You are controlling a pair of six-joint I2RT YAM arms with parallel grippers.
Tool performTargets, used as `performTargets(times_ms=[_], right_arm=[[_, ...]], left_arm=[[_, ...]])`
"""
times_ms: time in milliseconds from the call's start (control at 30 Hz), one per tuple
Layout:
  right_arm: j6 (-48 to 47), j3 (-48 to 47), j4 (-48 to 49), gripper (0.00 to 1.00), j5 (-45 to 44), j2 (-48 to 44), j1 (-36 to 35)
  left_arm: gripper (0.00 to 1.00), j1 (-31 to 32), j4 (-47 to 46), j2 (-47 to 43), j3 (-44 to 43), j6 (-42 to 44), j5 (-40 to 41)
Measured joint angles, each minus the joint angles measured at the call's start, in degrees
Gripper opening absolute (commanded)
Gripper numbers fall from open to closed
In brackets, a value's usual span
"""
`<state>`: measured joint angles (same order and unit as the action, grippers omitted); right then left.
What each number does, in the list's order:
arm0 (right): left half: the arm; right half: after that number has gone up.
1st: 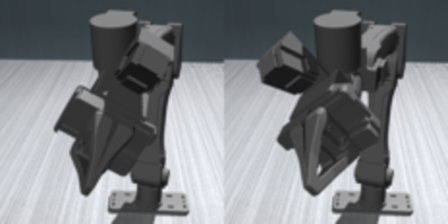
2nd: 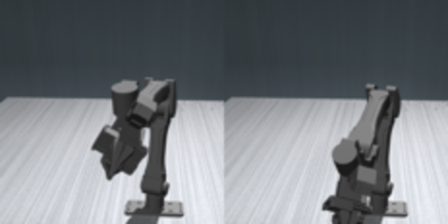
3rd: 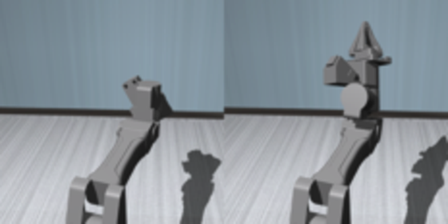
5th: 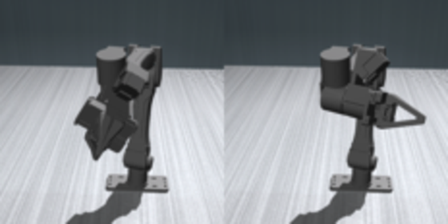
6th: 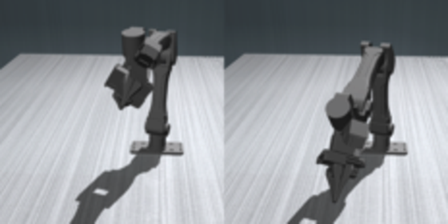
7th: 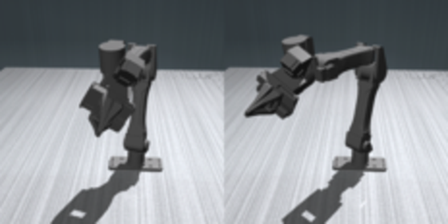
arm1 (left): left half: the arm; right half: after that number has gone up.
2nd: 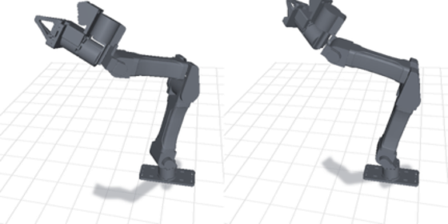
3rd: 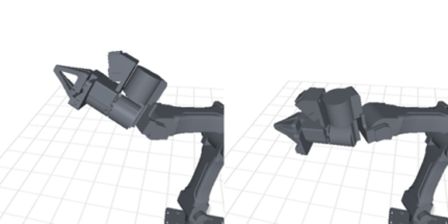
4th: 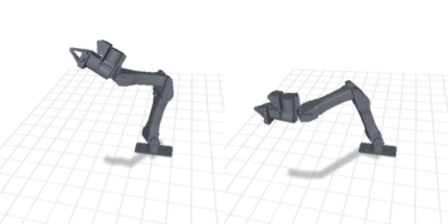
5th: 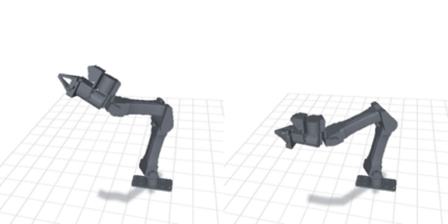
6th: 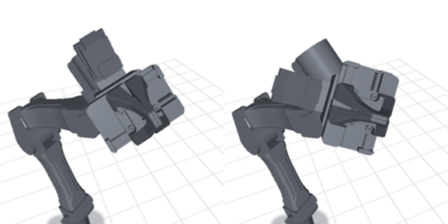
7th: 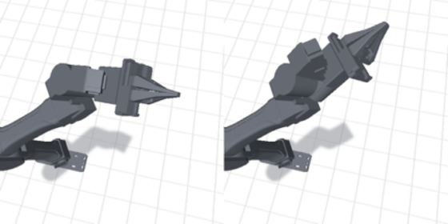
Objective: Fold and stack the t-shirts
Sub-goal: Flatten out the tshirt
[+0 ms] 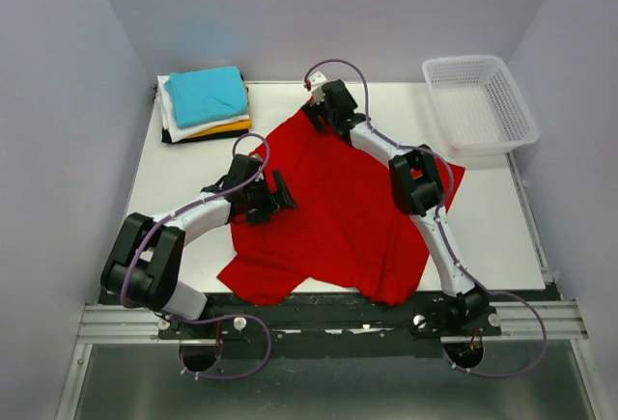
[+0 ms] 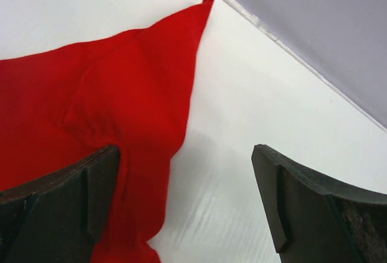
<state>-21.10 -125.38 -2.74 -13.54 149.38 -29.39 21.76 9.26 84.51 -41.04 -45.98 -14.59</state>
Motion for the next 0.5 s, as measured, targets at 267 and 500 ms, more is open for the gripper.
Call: performTargets(times_ms=[267, 500], right_arm=[[1.97, -3.54, 1.01, 1.0, -2.51, 2.21, 3.06], [9.38, -5.68, 1.62, 1.0, -8.24, 3.61, 8.09]], left_arm=[[0.99, 0.0, 0.72, -1.4, 1.01, -0.02, 0.42], [0.99, -0.02, 1.4, -1.7, 1.07, -0.02, 0.61]])
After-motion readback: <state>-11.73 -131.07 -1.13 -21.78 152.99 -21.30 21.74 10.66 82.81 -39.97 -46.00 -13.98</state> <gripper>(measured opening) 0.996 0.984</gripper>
